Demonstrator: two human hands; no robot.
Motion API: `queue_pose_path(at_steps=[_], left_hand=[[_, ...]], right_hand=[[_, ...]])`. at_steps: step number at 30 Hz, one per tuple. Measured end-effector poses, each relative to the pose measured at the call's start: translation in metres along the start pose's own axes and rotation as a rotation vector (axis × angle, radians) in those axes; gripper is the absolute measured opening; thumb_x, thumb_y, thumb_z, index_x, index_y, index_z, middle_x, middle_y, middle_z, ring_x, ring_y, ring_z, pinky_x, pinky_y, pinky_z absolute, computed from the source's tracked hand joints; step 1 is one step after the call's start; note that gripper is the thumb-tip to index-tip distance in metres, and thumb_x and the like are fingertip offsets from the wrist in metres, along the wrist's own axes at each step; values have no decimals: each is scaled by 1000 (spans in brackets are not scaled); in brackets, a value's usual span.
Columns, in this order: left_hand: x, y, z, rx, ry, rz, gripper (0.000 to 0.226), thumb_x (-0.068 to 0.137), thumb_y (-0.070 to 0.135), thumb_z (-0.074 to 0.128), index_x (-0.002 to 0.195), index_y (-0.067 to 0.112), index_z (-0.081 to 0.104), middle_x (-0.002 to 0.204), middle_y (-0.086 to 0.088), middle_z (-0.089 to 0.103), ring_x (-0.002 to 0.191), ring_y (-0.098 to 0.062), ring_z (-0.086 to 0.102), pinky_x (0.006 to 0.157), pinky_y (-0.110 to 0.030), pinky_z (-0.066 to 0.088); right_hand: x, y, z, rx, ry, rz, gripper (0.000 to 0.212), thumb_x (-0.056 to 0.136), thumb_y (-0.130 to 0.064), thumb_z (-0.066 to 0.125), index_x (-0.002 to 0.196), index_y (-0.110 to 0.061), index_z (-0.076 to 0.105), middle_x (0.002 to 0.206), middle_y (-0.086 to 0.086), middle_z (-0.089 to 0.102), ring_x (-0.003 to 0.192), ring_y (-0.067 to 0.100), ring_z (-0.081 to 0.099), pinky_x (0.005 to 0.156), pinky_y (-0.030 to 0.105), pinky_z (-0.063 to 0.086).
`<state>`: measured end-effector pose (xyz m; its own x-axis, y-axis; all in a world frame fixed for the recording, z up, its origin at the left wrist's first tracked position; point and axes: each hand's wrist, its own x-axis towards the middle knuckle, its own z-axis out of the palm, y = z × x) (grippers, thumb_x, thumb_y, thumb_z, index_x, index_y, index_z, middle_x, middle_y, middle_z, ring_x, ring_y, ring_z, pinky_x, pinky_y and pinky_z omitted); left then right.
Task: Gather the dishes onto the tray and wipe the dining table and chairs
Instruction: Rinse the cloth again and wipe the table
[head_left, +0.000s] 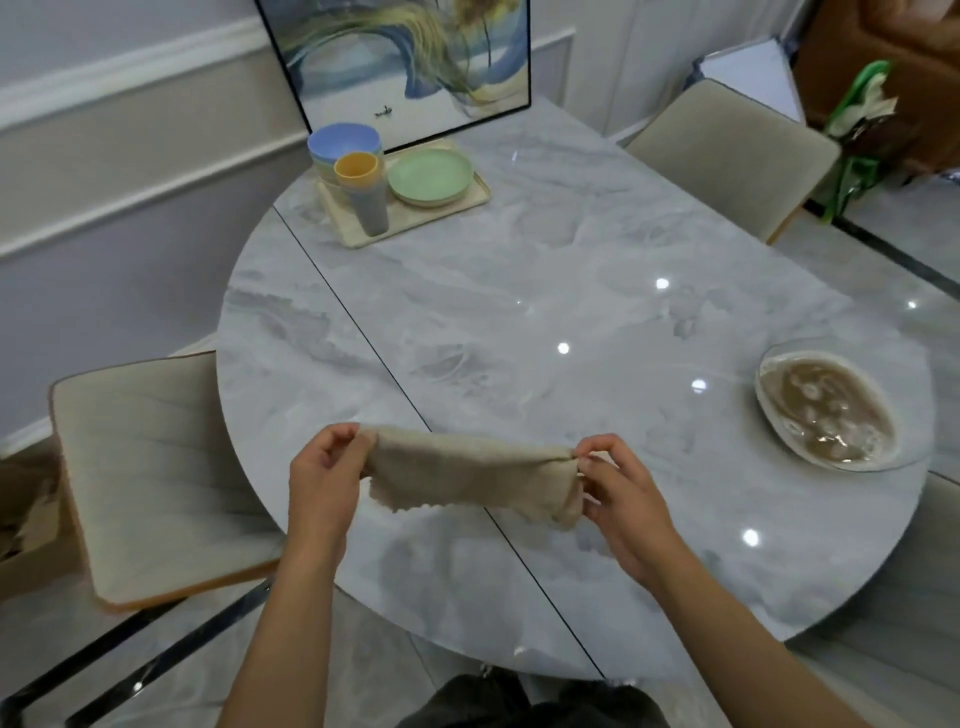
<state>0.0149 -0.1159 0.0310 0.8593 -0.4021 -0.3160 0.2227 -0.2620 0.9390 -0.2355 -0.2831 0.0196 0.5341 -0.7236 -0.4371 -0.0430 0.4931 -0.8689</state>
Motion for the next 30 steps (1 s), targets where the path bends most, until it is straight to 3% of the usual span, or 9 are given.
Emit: queue_pose_path(at_steps=[5,8,12,16,19,22,24,26,30], left_hand=[[-3,19,11,35,39,99,3,98,18,70,96,18,72,94,-7,73,89,-22,68,85,-41,60],[-4,25,14,41,47,102,10,98,18,70,91,24,67,93,-9,74,85,-19,66,84,-44,57],[-10,33,16,38,12,103,14,99,14,69,91,24,64,98,-13,74,90,-20,69,90,-43,57],[-19,44,16,27,-26,131,10,99,11,68,92,17,63,90,-7,74,86,-16,68,85,-36,57],[-26,50,16,45,-47,149,7,98,11,69,93,14,64,89,-6,75,87,-16,70,85,-34,57],[-29,52,14,50,-53,150,8,97,10,70,93,14,65,85,-3,75,84,-12,71,86,-33,58],[-32,54,13,62,-61,157,8,97,10,70,92,14,65,87,-5,74,84,-12,70,86,-33,58],[-36,56,13,87,-69,180,10,97,9,70,91,14,65,87,-6,73,82,-12,68,82,-31,56],[-40,61,11,81,-87,212,12,96,8,69,88,14,65,86,-7,71,83,-15,66,84,-37,55]], right_hand=[[4,-12,-9,-66,14,-85,7,97,-8,67,97,-15,65,89,3,61,78,21,51,64,34,38],[3,-21,-14,-15,40,-46,25,96,-1,65,114,-19,68,95,3,66,80,21,58,63,35,44],[6,-34,-22,8,-42,175,39,94,2,61,123,-23,66,89,9,70,70,22,62,59,33,50],[10,-20,-32,-84,-190,494,44,95,8,51,133,-13,57,78,14,62,64,24,60,58,34,53],[9,3,-32,-72,-259,647,43,91,7,51,132,-6,56,96,18,58,77,26,60,61,34,56],[5,22,-28,-26,-331,752,36,84,-3,65,120,-9,64,121,23,60,98,32,63,74,37,56],[1,31,-24,-60,-376,797,36,82,-12,70,119,-8,68,121,23,63,97,30,60,72,36,52],[-1,40,-23,-79,-369,853,43,90,-20,66,130,-6,60,121,26,64,88,28,62,66,34,51],[-1,51,-23,-85,-314,900,38,103,-24,55,136,-5,53,125,27,63,100,30,64,68,34,54]])
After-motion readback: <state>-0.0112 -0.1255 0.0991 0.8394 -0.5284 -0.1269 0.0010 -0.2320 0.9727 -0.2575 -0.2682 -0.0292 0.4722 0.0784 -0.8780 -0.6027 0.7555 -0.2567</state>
